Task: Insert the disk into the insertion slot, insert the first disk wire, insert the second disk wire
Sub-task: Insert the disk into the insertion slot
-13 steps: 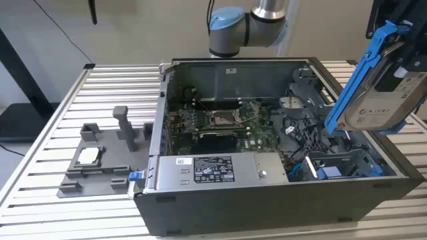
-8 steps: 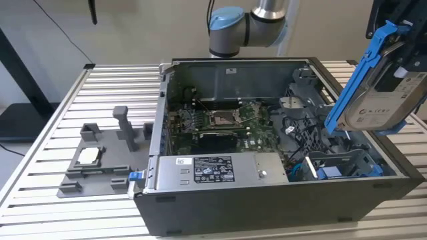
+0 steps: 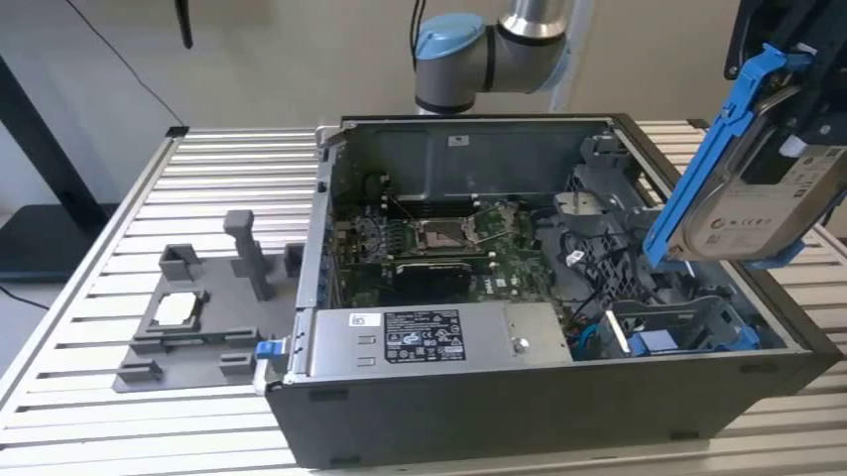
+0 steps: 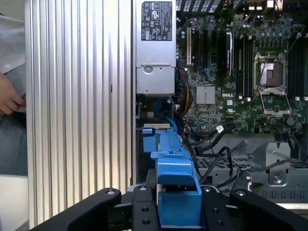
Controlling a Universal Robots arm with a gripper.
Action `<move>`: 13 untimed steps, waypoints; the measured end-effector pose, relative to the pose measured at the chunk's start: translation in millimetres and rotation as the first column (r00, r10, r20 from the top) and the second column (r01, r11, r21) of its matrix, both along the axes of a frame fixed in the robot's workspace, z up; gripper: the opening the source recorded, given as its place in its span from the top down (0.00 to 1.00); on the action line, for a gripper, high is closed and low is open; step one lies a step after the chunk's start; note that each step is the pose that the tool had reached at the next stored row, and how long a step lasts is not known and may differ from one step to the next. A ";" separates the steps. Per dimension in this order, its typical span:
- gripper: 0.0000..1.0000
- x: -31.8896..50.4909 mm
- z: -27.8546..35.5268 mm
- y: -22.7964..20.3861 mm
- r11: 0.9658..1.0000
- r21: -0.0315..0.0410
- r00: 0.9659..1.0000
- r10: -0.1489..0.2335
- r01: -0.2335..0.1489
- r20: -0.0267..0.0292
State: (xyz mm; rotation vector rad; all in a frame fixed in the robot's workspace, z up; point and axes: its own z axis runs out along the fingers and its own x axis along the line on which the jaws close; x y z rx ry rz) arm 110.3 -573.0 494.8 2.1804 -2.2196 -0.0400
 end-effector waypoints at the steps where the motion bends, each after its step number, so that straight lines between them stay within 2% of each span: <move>1: 0.67 0.0 -0.4 0.0 1.000 0.000 1.000 0.000 0.000 0.000; 13: 0.67 0.1 -7.7 0.0 1.000 0.000 1.000 0.001 -0.001 -0.001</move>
